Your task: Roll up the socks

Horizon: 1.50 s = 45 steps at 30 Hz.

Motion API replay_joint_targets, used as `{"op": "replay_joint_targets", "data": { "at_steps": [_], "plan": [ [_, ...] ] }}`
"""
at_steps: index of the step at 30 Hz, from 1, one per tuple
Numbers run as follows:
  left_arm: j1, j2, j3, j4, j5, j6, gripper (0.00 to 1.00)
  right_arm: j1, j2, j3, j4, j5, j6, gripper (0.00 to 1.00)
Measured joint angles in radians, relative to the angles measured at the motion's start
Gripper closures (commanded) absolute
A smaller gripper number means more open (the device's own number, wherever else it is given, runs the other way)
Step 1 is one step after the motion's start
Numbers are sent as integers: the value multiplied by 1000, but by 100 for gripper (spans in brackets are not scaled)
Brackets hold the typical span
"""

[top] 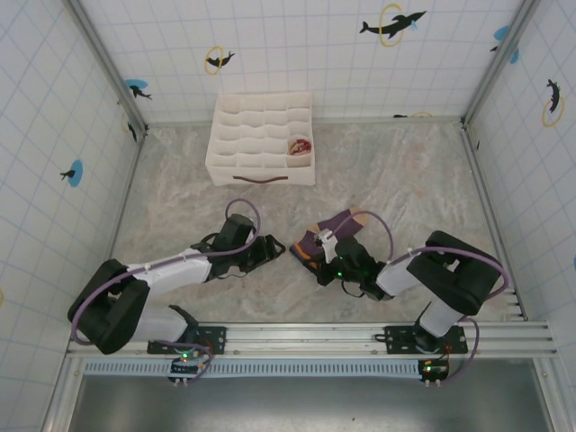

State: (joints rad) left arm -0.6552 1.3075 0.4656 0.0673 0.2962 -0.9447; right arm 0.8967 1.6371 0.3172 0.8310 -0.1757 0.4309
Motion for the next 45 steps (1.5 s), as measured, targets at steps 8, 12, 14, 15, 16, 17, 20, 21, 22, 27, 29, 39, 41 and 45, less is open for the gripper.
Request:
{"op": "replay_joint_targets", "data": {
  "at_steps": [8,12,14,15,16,17,20,21,22,27,29,39,41,45],
  "plan": [
    [-54,-11,-28,103,-21,-20,25,-96,82,-11,119,-216,200,100],
    [-93,34,-28,145,-22,-29,29,-127,127,8,144,-298,286,100],
    [-106,62,-28,158,-21,-32,30,-138,143,23,140,-332,332,100],
    [-110,73,-27,163,-22,-32,31,-140,148,31,135,-343,348,100],
    [-111,85,-27,175,-20,-33,32,-146,154,42,126,-358,372,100],
    [-113,94,-23,182,-21,-33,33,-153,159,49,119,-369,393,100],
    [-113,125,-8,202,-19,-33,35,-170,170,57,114,-401,457,100],
    [-114,135,0,206,-19,-33,36,-175,173,58,116,-409,478,100],
    [-115,147,7,212,-19,-33,37,-179,176,58,118,-417,500,100],
    [-124,206,37,245,-16,-52,49,-193,190,57,140,-439,590,100],
    [-129,226,45,257,-16,-60,53,-199,196,56,156,-447,624,100],
    [-137,283,61,301,-17,-109,83,-211,226,33,243,-452,741,93],
    [-137,286,68,301,-16,-114,90,-211,216,25,242,-445,738,87],
    [-145,288,96,266,-21,-109,99,-211,130,16,138,-403,675,66]
  ]
}}
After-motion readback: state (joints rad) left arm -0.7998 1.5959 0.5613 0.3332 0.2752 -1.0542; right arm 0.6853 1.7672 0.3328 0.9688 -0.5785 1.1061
